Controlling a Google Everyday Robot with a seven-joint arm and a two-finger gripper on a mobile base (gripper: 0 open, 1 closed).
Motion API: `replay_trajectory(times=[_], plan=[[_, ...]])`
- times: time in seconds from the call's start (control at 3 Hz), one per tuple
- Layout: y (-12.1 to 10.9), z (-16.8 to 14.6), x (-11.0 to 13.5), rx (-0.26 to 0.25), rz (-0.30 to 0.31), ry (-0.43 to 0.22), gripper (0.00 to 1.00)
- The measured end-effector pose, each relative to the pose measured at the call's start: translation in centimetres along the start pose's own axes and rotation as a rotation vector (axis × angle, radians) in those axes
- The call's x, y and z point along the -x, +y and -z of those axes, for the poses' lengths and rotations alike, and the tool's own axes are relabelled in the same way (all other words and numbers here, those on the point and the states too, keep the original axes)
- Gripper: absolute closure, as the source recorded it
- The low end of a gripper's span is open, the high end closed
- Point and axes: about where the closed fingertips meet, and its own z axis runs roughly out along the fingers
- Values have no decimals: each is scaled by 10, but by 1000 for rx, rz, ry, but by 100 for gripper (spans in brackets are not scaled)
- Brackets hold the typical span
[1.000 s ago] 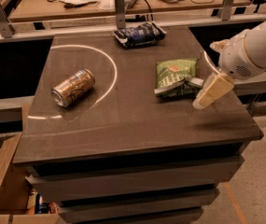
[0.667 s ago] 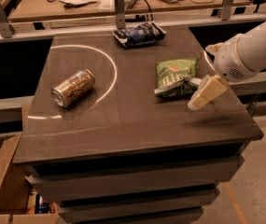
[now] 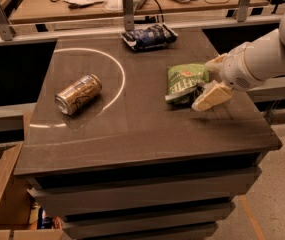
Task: Move green jalapeno chip bag near orange can
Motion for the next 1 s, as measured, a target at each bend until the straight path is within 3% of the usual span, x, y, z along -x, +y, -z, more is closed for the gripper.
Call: replay_trajectory(times=[0.33,0.67,1.0], plan=[[2,-6,2,7,13,-11,50],[5,-9,11,30,17,-48,81],[11,-10,30,71,34,-120,100]])
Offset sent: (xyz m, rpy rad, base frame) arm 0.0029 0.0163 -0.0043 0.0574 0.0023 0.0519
